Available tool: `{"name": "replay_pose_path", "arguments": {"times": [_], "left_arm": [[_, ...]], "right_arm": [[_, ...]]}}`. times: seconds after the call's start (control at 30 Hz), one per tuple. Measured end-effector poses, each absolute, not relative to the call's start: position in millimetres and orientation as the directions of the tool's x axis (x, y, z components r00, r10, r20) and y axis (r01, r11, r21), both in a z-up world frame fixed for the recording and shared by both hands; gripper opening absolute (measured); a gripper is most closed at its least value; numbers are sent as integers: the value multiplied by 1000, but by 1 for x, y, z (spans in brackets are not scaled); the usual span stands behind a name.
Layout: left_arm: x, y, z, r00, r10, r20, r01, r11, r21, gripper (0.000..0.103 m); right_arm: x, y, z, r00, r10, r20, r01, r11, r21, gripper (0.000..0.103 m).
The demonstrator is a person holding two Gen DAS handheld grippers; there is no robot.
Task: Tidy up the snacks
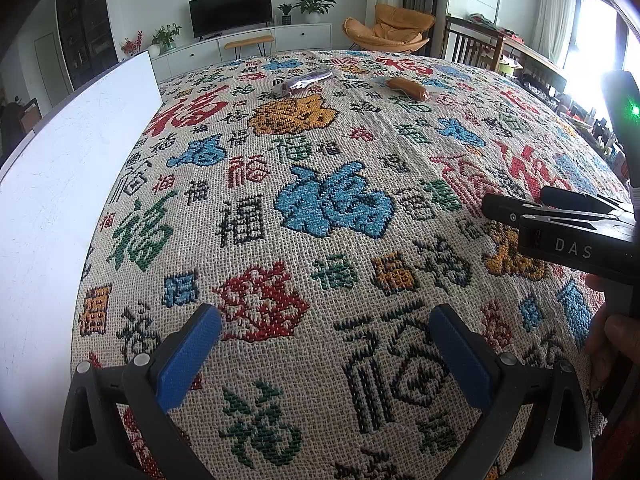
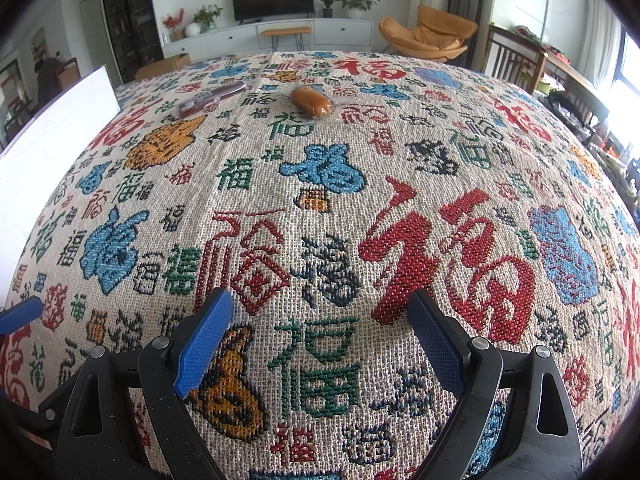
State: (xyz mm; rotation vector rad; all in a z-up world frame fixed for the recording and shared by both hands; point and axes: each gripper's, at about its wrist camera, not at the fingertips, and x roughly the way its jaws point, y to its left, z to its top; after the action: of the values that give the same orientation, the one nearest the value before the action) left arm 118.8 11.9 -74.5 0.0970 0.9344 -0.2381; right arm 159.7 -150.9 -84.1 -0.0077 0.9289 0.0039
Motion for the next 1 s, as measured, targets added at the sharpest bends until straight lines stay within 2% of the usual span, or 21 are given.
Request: {"name": "replay_pose_path", "arguments": {"times": [0.7,1.0], "left_arm": [[119,12,-75,570,-161,-806,245,969,-20,103],[119,12,-75,570,-161,-806,245,969,-20,103]], "right_arm": [[159,-152,-84,600,6,-800,-9,1000,0,91],[185,-206,-69,578,-45,-815,94,996,11,91]]}}
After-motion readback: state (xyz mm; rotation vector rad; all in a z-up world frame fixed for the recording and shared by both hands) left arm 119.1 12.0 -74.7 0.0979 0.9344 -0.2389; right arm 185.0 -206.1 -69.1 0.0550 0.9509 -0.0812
